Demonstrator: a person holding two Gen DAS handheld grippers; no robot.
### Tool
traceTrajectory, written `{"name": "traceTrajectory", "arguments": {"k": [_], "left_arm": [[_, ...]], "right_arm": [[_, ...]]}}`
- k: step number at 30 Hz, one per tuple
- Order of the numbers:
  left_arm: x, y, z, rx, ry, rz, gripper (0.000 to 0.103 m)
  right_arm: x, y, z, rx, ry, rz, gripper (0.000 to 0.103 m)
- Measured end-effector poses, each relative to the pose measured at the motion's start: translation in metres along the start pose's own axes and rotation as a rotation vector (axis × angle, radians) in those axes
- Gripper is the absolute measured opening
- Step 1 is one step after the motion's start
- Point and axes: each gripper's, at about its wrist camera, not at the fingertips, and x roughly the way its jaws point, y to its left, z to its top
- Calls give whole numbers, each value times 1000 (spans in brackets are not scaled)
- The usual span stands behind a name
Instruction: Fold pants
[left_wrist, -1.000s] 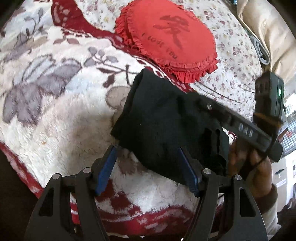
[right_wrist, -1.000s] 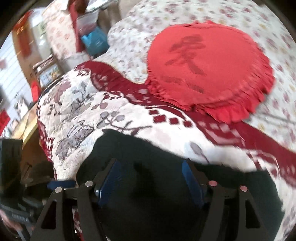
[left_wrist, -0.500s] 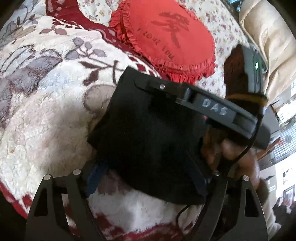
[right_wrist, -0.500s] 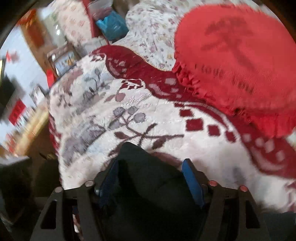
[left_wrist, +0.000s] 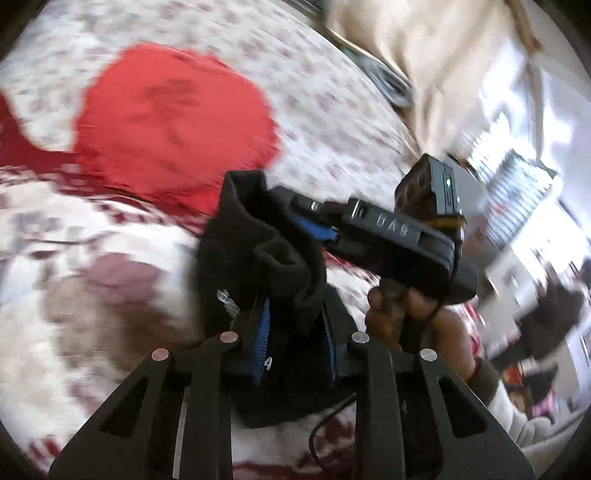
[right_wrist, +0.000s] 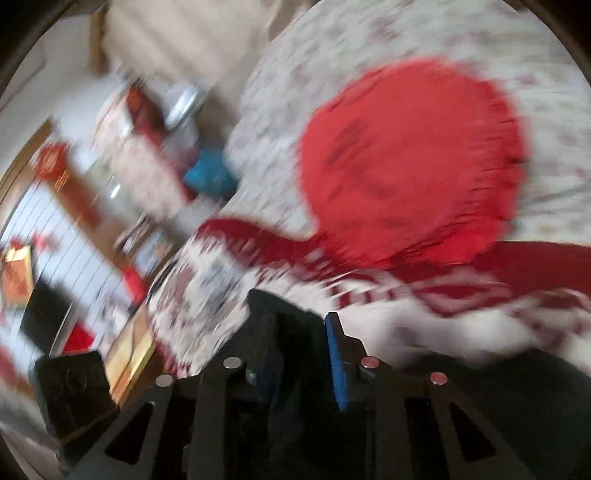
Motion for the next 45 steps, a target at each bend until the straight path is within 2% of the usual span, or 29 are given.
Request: {"name": "traceTrajectory", "arguments": {"k": [1, 2, 5, 7, 10, 15, 16, 17, 18, 19, 21, 23, 24, 25, 28, 29, 32, 33, 35, 37, 39, 40, 45], "left_arm": [[10, -7, -4, 19, 27, -12, 23], [21, -14, -8, 42, 53, -18, 23], [45, -31, -23, 104, 125, -23, 23], [50, -35, -28, 105, 141, -24, 23], [48, -37, -31, 123, 135, -9, 23], [40, -41, -45, 165, 158, 20, 23], [42, -42, -46, 173, 164, 23, 23], [43, -44, -48, 190, 171, 33, 23], [43, -45, -47, 200, 177, 40, 23], [40, -46, -46, 209, 188, 42, 23], [32, -43, -38, 188, 202, 3, 27], [17, -38, -29, 162, 187, -51, 38], [11, -36, -26, 162, 173, -48, 52], [5, -34, -23, 167, 148, -23, 61], [0, -29, -17, 171, 117, 14, 62], [1, -27, -17, 166, 118, 19, 62], [17, -21, -20, 147, 153, 34, 62], [24, -20, -23, 152, 173, 41, 62], [36, -19, -28, 165, 216, 64, 62], [44, -18, -33, 163, 238, 65, 62], [44, -17, -34, 162, 241, 64, 62], [44, -16, -34, 164, 240, 68, 62], [47, -6, -37, 148, 256, 88, 62]], "right_arm": [[-21, -11, -4, 44, -38, -52, 62], [-35, -20, -6, 80, -64, -64, 80], [-75, -43, -21, 215, -84, -52, 81], [-79, -41, -31, 208, -42, -63, 82], [-68, -32, -42, 173, 30, -100, 83], [-42, -32, -55, 235, 95, -9, 83], [-35, -27, -56, 219, 107, 1, 81], [-31, -23, -56, 190, 117, -20, 69], [-28, -19, -56, 149, 128, -67, 39], [-28, -15, -56, 106, 118, -130, 29], [-38, -16, -54, 116, 91, -120, 23], [-59, -12, -48, 81, 44, -131, 21], [-66, -11, -44, 67, 29, -136, 20], [-76, -9, -40, 45, 6, -145, 20], [-106, -13, -33, 1, -59, -245, 18], [-115, -23, -34, -1, -72, -310, 17], [-118, -56, -42, 55, -22, -410, 14], [-116, -64, -46, 80, -4, -407, 14], [-116, -68, -53, 110, 12, -341, 14], [-112, -64, -59, 116, 29, -288, 27], [-105, -61, -64, 126, 33, -262, 79], [-101, -60, -68, 136, 28, -244, 82], [-69, -67, -75, 225, 64, -153, 82]]}}
